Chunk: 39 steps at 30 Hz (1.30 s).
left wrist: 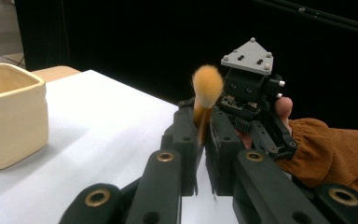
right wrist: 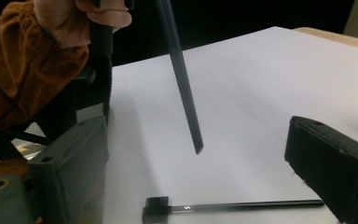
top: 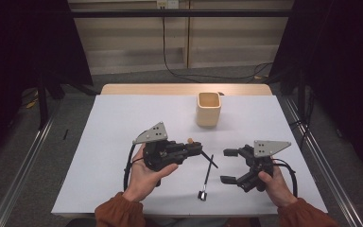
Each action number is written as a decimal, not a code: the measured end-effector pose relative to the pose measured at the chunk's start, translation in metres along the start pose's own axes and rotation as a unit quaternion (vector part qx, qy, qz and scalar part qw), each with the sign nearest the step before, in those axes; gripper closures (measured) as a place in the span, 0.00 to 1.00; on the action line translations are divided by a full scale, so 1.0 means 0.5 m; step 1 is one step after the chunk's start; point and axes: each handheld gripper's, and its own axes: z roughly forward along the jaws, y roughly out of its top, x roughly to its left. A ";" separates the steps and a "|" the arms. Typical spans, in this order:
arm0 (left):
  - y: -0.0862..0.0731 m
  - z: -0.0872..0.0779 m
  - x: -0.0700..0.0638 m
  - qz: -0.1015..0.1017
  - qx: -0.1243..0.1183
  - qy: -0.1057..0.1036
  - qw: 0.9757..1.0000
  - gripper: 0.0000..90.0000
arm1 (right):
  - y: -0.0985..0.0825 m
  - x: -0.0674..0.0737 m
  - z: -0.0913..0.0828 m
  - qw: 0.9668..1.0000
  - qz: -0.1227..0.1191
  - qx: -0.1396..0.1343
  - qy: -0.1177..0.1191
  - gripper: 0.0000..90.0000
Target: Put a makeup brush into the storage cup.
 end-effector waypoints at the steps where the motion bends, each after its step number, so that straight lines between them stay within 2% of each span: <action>1: 0.001 -0.001 0.000 0.001 0.001 0.001 1.000 0.93 | 0.000 0.000 0.000 1.000 0.002 -0.002 -0.003 0.06; 4: 0.005 -0.008 0.001 0.001 0.002 0.004 1.000 0.93 | 0.000 0.003 0.000 1.000 -0.011 0.001 -0.010 0.06; 7: 0.011 -0.020 0.002 0.006 0.007 0.012 1.000 0.93 | -0.001 0.002 0.000 1.000 -0.014 0.004 -0.013 0.05; 12: 0.014 -0.040 0.007 0.008 0.013 0.025 1.000 0.93 | -0.004 0.000 -0.002 1.000 -0.017 -0.003 -0.025 0.05; 15: 0.010 -0.052 0.011 0.003 0.006 0.030 1.000 0.93 | -0.003 0.000 -0.005 1.000 -0.013 -0.006 -0.025 0.04; 21: 0.008 -0.058 0.018 0.008 0.031 0.039 0.999 0.93 | -0.002 0.002 -0.004 0.999 -0.018 -0.008 -0.028 0.04; 22: 0.011 -0.058 0.018 0.012 0.042 0.041 0.998 0.93 | -0.002 0.003 -0.003 0.999 -0.018 -0.008 -0.028 0.04; 30: 0.030 -0.063 0.019 0.012 0.075 0.048 0.996 0.93 | -0.001 0.005 0.000 0.999 -0.018 0.002 -0.039 0.04; 34: 0.035 -0.058 0.017 0.017 0.096 0.051 0.994 0.93 | 0.001 0.004 0.000 0.999 -0.021 0.000 -0.043 0.04; 38: 0.040 -0.054 0.014 0.038 0.119 0.065 0.990 0.93 | 0.002 0.004 0.001 0.999 -0.022 0.004 -0.043 0.04; 39: 0.041 -0.055 0.014 0.038 0.120 0.066 0.990 0.93 | 0.002 0.004 0.001 0.999 -0.022 0.004 -0.045 0.05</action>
